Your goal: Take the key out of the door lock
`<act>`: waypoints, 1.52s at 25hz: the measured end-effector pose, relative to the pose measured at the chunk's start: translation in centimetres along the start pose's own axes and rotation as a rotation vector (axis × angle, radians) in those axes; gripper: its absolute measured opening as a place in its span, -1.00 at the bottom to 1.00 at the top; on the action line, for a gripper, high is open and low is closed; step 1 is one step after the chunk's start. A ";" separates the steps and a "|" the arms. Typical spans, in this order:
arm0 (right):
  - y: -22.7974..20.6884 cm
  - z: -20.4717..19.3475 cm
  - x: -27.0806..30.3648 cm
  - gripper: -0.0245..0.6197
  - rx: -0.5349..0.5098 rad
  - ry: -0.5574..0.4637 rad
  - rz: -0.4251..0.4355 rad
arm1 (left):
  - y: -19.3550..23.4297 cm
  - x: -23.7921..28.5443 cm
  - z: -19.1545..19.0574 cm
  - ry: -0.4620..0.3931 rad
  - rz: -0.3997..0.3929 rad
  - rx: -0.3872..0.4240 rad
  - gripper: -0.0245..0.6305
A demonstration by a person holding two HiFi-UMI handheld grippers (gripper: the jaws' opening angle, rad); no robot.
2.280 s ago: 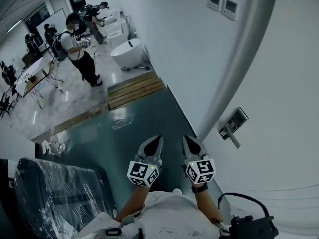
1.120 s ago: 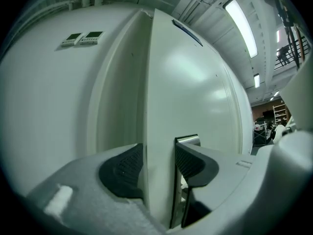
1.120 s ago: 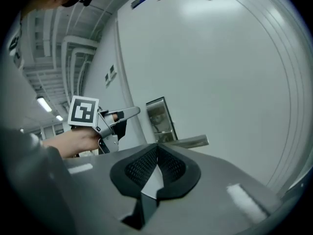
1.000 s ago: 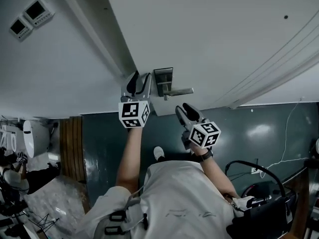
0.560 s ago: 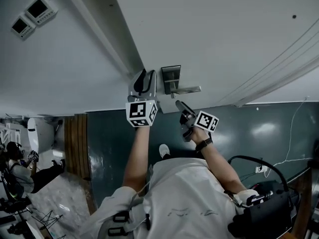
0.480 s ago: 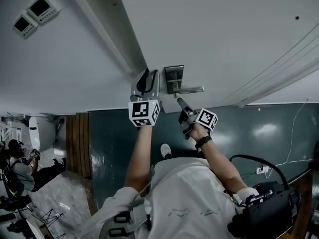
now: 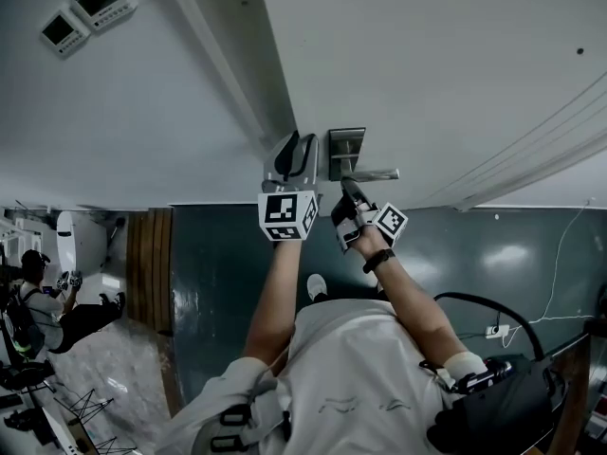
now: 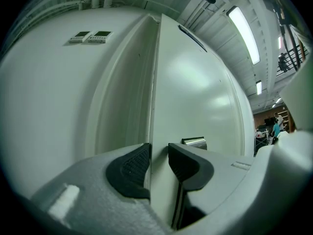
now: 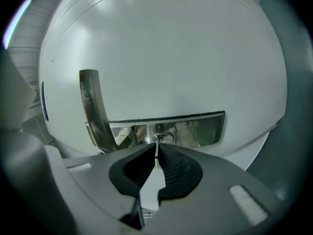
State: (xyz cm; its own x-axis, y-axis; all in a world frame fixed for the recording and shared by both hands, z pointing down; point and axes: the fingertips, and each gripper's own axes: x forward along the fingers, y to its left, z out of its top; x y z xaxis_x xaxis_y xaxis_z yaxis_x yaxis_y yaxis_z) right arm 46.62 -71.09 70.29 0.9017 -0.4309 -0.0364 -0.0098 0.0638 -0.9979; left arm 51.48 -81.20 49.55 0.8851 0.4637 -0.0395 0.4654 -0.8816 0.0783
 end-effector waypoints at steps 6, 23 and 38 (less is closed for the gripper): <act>0.5 -1.8 -1.9 -0.85 -0.093 0.076 -0.016 | 0.4 -0.1 -0.1 0.019 -0.038 -0.018 -0.55; 11.7 5.4 -18.7 -0.85 -1.078 0.025 -0.244 | -3.4 -3.8 -1.4 0.061 -0.034 -0.026 -0.82; 20.5 0.7 -22.4 -0.85 -1.501 0.094 -0.030 | -18.5 -16.6 -2.2 0.107 0.062 0.026 -0.92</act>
State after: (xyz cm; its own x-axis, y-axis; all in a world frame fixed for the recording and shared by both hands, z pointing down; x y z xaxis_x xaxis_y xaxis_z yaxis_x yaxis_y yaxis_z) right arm 26.54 -59.47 50.72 0.8798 -0.4737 0.0390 -0.4663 -0.8762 -0.1222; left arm 28.15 -72.39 50.90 0.9077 0.4134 0.0715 0.4106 -0.9104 0.0511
